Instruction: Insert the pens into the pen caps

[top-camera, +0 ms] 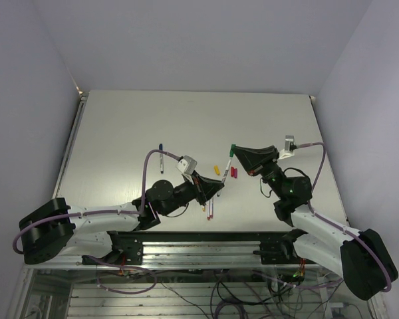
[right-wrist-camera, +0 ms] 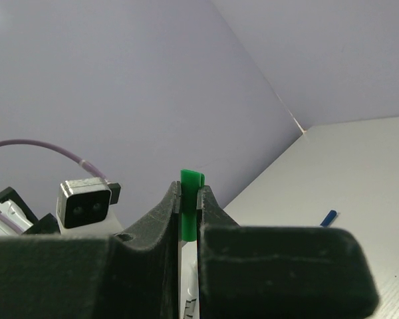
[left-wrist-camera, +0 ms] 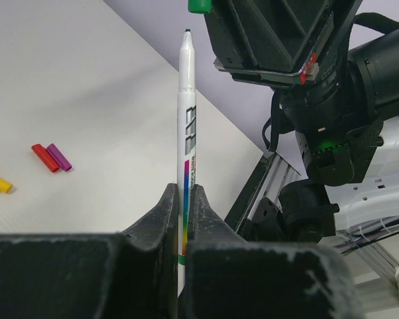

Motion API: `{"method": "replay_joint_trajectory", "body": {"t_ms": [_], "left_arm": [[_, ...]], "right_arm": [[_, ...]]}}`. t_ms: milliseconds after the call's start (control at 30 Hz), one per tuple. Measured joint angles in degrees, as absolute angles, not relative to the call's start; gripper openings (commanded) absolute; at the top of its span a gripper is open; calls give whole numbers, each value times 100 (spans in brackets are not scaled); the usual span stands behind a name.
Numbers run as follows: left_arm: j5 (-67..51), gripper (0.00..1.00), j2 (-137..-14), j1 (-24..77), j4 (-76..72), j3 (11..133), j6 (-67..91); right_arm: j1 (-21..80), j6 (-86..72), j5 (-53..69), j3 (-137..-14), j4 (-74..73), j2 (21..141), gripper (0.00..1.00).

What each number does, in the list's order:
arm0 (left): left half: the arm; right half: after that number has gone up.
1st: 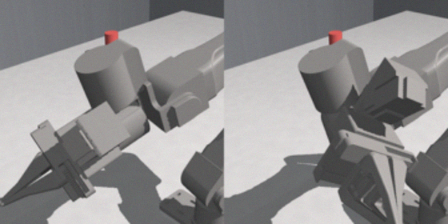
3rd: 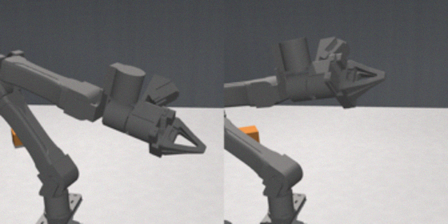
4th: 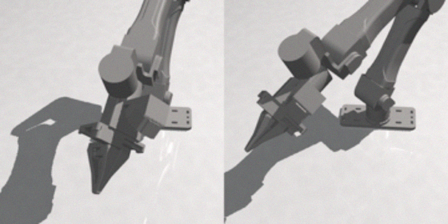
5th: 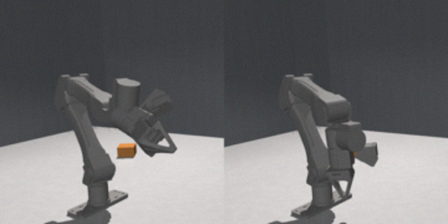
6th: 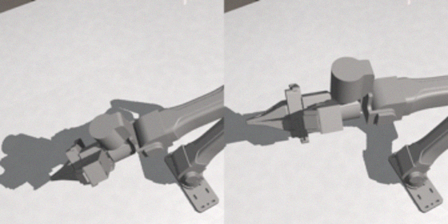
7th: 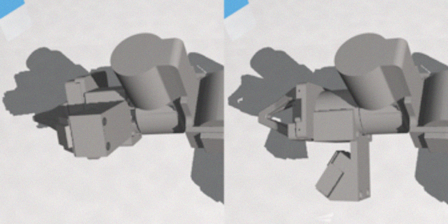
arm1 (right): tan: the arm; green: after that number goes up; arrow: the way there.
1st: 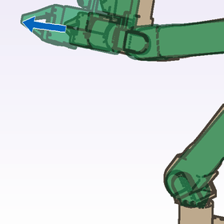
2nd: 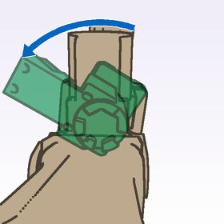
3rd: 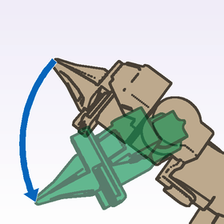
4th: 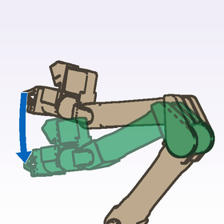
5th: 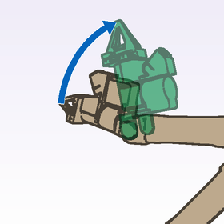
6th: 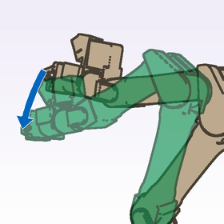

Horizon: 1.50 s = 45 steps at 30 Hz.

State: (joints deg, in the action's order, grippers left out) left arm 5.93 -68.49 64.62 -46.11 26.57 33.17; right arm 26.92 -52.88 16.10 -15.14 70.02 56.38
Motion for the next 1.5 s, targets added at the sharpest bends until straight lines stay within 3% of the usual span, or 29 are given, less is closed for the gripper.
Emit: {"method": "replay_joint_trajectory", "body": {"t_ms": [933,1500], "left_arm": [[657,7,-6558,6460,-4427,2661,3212],[1372,7,-6318,6471,-4670,2370,3194]], "right_arm": [[3116,-5168,1463,-1483,7000,5721,0],[3575,-4827,1308,-1828,6331,6014,0]]}}
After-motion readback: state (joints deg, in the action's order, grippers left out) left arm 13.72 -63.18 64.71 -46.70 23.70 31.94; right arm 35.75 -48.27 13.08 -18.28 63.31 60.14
